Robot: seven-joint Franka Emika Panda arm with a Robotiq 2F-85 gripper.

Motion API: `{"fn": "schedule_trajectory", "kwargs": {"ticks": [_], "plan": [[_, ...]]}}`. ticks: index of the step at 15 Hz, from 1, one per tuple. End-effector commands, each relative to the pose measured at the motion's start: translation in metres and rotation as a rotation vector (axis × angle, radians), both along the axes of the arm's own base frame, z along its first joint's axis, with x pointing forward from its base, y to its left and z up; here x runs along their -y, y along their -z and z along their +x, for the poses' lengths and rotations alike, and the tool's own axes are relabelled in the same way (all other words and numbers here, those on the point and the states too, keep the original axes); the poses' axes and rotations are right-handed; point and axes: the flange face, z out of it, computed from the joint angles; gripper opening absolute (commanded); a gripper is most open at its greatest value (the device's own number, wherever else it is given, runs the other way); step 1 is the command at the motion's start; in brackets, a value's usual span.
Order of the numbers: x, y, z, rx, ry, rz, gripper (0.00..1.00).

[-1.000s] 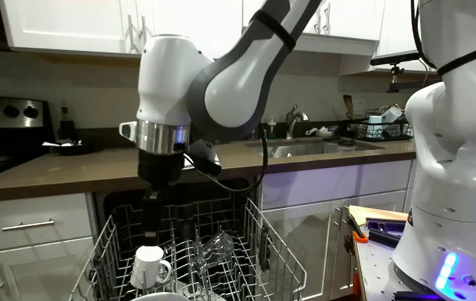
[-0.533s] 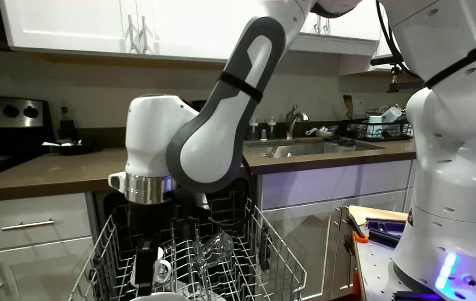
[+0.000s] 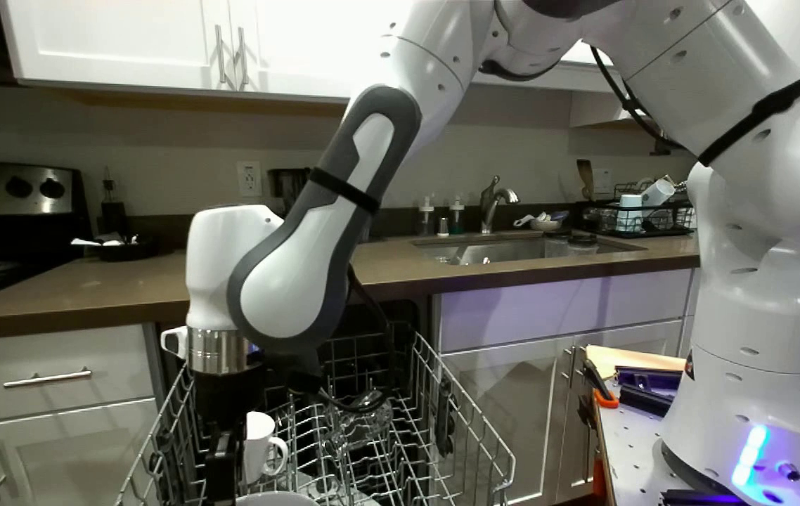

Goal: Remove the plate from the dishwasher and put it on the top of the white plate

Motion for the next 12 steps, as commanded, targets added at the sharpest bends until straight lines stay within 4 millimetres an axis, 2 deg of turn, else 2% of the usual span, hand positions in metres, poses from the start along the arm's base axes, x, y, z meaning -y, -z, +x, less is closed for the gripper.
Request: {"fn": "schedule_trajectory", "kwargs": {"ticks": [1,6,8,12], "plan": [[0.001,0.011,0.009,-0.040,-0.017,0.010,0.36],[0.000,0.018,0.008,-0.075,-0.012,0.016,0.02],[-0.003,0.015,0.006,-0.113,0.000,0.013,0.00],[-0.005,0.002,0.004,-0.175,-0.005,0.003,0.02]]}}
